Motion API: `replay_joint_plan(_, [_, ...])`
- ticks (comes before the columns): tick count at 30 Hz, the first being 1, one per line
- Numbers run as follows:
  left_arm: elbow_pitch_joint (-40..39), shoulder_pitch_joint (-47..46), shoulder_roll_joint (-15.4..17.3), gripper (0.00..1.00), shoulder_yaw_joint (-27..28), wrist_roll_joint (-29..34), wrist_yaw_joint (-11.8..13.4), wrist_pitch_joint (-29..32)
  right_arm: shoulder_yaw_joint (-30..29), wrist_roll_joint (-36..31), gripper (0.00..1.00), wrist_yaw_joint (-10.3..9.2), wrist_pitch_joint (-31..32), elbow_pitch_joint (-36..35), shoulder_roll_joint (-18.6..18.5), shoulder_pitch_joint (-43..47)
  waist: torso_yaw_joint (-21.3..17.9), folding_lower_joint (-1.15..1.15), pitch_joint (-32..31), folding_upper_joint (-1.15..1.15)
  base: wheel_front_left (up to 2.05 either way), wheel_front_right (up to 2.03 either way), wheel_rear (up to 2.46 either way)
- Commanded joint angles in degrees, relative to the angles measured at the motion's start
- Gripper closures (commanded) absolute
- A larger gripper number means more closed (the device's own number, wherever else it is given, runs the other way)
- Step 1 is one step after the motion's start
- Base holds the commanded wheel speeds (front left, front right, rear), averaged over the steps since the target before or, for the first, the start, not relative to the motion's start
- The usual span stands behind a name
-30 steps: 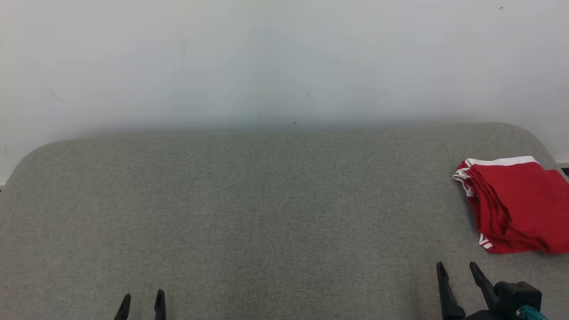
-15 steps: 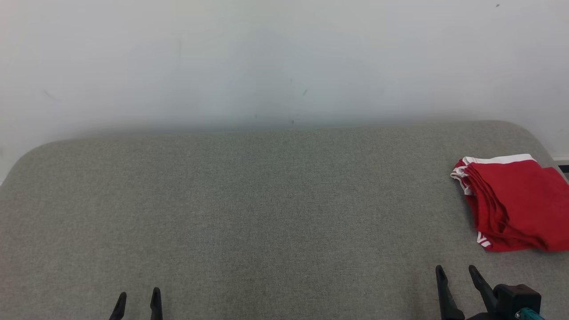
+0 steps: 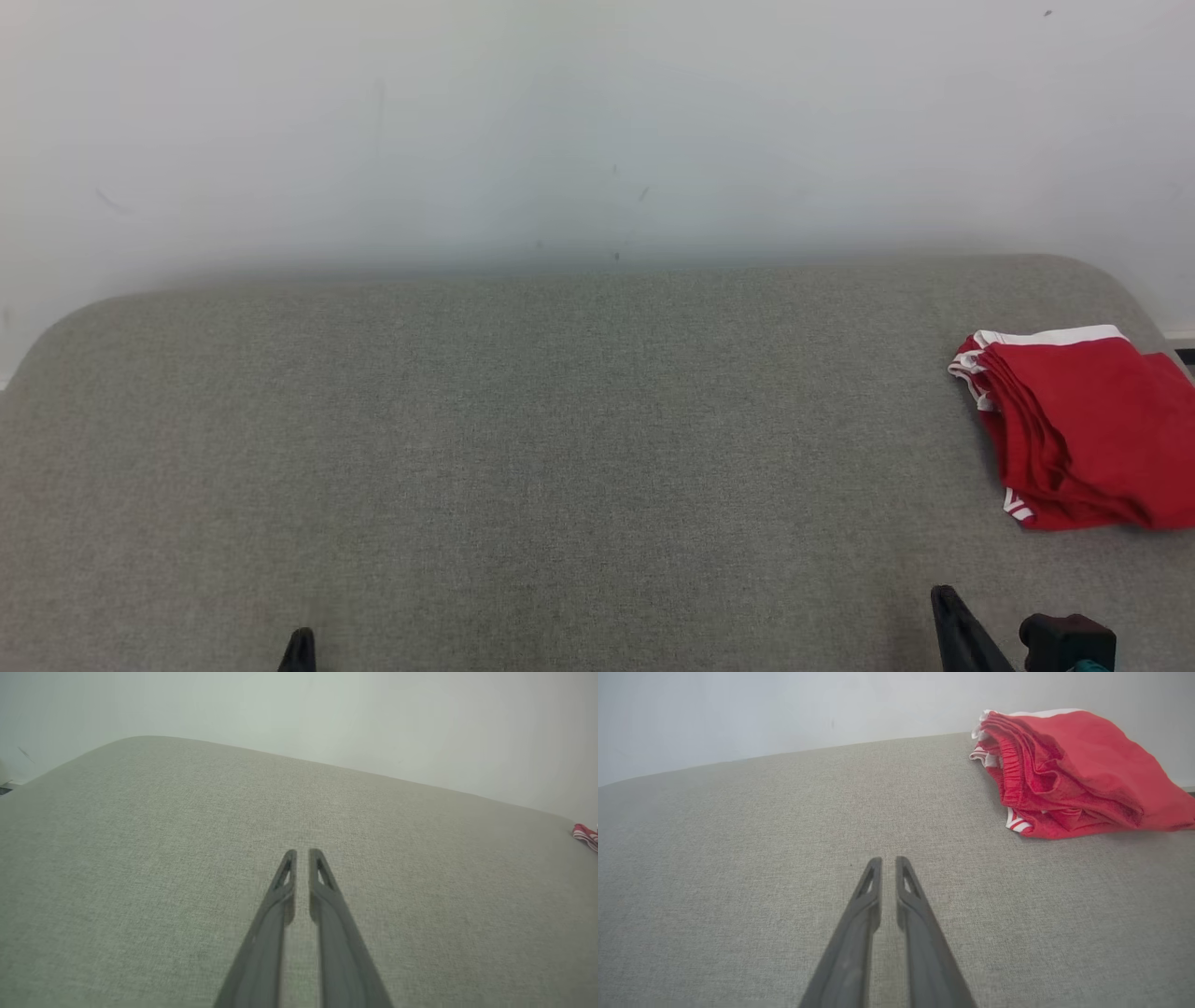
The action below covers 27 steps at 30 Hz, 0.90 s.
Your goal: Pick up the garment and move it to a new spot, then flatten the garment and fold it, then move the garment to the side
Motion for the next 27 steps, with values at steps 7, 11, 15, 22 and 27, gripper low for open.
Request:
replay_joint_plan(7, [0.0,-2.0,-0.2,1.0,1.6,-7.5,-0.2,2.6,-0.5,8.9,1.0,-0.01,0.8,1.3,0.0,-2.6,0.1,0.0,0.2,0.0,0.0,0.0,0.0])
replay_joint_plan(11, [0.0,-2.8,-0.4,1.0,2.1,-11.3,-0.3,3.8,-0.1,13.4,1.0,-0.01,0.7,1.7,0.0,-3.4,0.1,0.0,0.3,0.0,0.0,0.0,0.0])
replay_joint_plan(15, [0.0,-3.5,-0.6,1.0,2.6,-14.9,-0.5,4.8,0.1,17.6,1.0,-0.02,0.6,2.1,0.0,-4.2,0.2,0.0,0.4,0.0,0.0,0.0,0.0])
replay_joint_plan(22, [0.0,-4.7,-0.9,1.0,3.4,-20.8,-0.6,6.6,0.4,24.5,1.0,-0.02,0.7,3.0,0.0,-5.7,0.3,0.0,0.5,0.0,0.0,0.0,0.0])
replay_joint_plan(27, [0.1,-5.5,-1.1,1.0,4.0,-24.7,-0.7,7.8,0.5,29.1,1.0,-0.03,0.9,3.6,0.0,-6.7,0.4,0.0,0.6,0.0,0.0,0.0,0.0])
